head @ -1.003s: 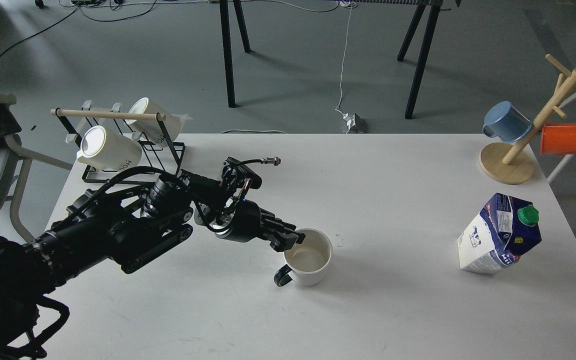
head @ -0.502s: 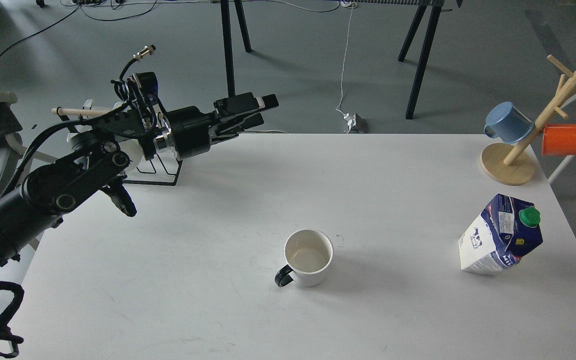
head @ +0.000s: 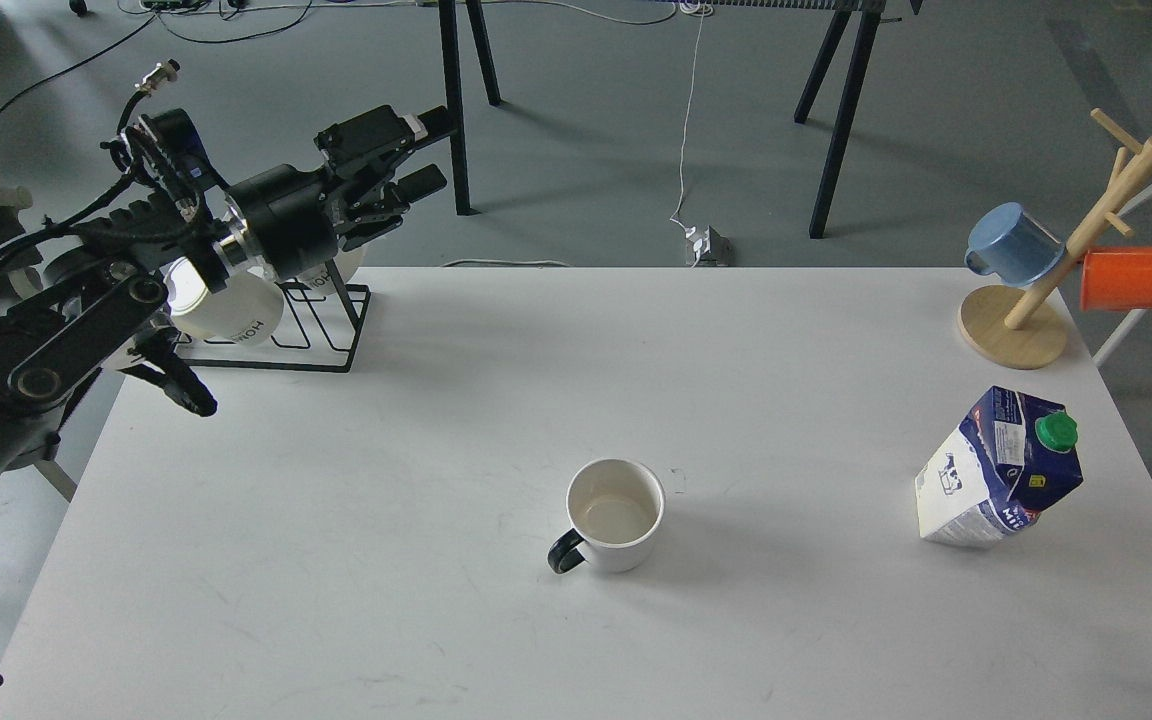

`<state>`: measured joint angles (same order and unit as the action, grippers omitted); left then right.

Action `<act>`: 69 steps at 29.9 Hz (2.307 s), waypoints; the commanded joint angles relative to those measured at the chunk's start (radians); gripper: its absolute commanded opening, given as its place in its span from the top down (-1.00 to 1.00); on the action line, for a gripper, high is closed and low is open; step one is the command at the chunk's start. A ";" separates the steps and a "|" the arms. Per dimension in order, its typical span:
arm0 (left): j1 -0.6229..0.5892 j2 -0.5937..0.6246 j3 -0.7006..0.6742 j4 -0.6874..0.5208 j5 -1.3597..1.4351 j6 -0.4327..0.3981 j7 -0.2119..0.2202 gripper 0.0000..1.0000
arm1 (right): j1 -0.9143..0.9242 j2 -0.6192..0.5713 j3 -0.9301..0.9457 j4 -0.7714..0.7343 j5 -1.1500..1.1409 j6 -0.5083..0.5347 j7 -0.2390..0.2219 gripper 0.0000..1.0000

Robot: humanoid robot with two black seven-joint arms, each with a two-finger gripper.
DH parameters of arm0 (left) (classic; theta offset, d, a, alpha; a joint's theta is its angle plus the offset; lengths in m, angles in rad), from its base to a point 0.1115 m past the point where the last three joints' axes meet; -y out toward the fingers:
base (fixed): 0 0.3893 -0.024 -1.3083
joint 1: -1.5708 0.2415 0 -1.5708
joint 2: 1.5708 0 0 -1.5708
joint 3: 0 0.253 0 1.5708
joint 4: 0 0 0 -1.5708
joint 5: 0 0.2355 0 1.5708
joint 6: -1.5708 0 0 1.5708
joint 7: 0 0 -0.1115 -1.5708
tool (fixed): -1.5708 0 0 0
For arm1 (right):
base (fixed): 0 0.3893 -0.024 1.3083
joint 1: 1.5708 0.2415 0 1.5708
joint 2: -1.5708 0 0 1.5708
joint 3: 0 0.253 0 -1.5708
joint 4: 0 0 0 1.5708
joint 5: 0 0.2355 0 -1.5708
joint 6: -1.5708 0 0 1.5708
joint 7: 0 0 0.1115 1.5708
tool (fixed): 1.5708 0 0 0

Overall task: Place cup and milk with both arms
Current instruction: 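Move the right gripper to the milk carton and close around it, then slide the milk carton with the right gripper beside the white mug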

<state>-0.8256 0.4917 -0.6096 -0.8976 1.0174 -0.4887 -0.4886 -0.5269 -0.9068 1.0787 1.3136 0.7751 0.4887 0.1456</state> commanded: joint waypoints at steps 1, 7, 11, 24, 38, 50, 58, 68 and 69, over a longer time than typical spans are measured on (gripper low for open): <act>0.002 -0.001 0.007 0.000 0.001 0.000 0.000 -0.76 | 0.050 0.040 -0.052 0.029 -0.074 0.000 0.002 -0.90; 0.006 -0.002 0.010 0.000 0.003 0.000 0.000 -0.76 | 0.139 0.075 -0.154 0.024 -0.080 0.000 0.003 -0.91; 0.009 -0.005 0.011 0.000 0.004 0.000 0.000 -0.76 | 0.214 0.109 -0.206 0.015 -0.099 0.000 0.003 -0.91; 0.028 -0.001 0.007 0.000 0.004 0.000 0.000 -0.76 | 0.352 0.215 -0.214 -0.016 -0.171 0.000 0.002 -0.91; 0.043 -0.002 0.010 0.003 0.006 0.000 0.000 -0.76 | 0.372 0.266 -0.189 -0.077 -0.168 0.000 0.009 -0.78; 0.059 -0.001 0.011 0.009 0.007 0.000 0.000 -0.76 | 0.393 0.284 -0.186 -0.077 -0.169 0.000 0.009 0.15; 0.059 0.001 0.011 0.017 0.009 0.000 0.000 -0.77 | 0.395 0.284 -0.186 -0.071 -0.171 0.000 0.009 0.50; 0.062 -0.001 0.013 0.019 0.012 0.000 0.000 -0.77 | 0.456 0.319 -0.201 -0.051 -0.229 0.000 0.005 0.54; 0.062 -0.001 0.013 0.019 0.012 0.000 0.000 -0.77 | 0.475 0.330 -0.206 -0.047 -0.244 0.000 0.003 0.55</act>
<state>-0.7657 0.4913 -0.5978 -0.8795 1.0288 -0.4887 -0.4887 -0.0899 -0.5983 0.8792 1.2552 0.5663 0.4887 0.1506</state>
